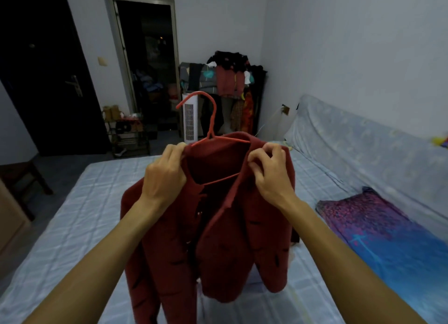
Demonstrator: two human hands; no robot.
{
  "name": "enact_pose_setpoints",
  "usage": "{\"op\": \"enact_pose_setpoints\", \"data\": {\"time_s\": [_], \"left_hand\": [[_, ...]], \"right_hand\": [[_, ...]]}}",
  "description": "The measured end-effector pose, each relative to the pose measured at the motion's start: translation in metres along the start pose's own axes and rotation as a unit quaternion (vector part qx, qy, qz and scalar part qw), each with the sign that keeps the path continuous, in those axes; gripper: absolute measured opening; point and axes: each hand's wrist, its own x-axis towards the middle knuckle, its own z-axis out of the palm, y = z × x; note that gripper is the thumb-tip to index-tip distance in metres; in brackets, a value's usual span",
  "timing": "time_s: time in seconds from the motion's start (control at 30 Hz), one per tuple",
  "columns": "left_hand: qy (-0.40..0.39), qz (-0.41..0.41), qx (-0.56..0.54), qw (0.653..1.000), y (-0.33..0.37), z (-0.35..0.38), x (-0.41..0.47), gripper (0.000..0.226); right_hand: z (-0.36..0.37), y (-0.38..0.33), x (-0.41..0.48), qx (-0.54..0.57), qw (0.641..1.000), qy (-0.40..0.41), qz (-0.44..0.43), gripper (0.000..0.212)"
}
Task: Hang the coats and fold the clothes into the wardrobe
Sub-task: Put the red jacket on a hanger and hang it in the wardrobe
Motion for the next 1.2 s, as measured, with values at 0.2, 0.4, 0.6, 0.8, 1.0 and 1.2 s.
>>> {"op": "enact_pose_setpoints", "data": {"time_s": [0.2,0.4,0.6,0.8,1.0,1.2], "left_hand": [[0.034,0.026,-0.027,0.999,-0.007,-0.021,0.002,0.020],[0.006,0.028,-0.031,0.999,-0.009,-0.018,0.011,0.027],[-0.028,-0.131,-0.017,0.991,0.004,0.001,0.014,0.050],[-0.002,-0.226,-0.053,0.973,0.029,-0.006,0.021,0.043],[-0.032,-0.125,-0.112,0.985,0.026,-0.002,-0.021,0.043],[0.020,-0.223,-0.096,0.970,-0.053,-0.039,0.024,0.040]], "right_hand": [[-0.014,0.007,0.028,-0.079,0.990,0.120,-0.008,0.036],[-0.016,-0.013,0.033,-0.093,0.991,-0.015,-0.096,0.022],[-0.007,-0.015,0.029,-0.158,0.986,-0.026,-0.054,0.029],[0.003,-0.018,0.022,-0.128,0.985,-0.087,0.081,0.028],[-0.013,-0.012,0.023,-0.087,0.994,0.027,0.054,0.028],[-0.020,-0.018,0.020,-0.069,0.993,0.093,-0.001,0.027]]}}
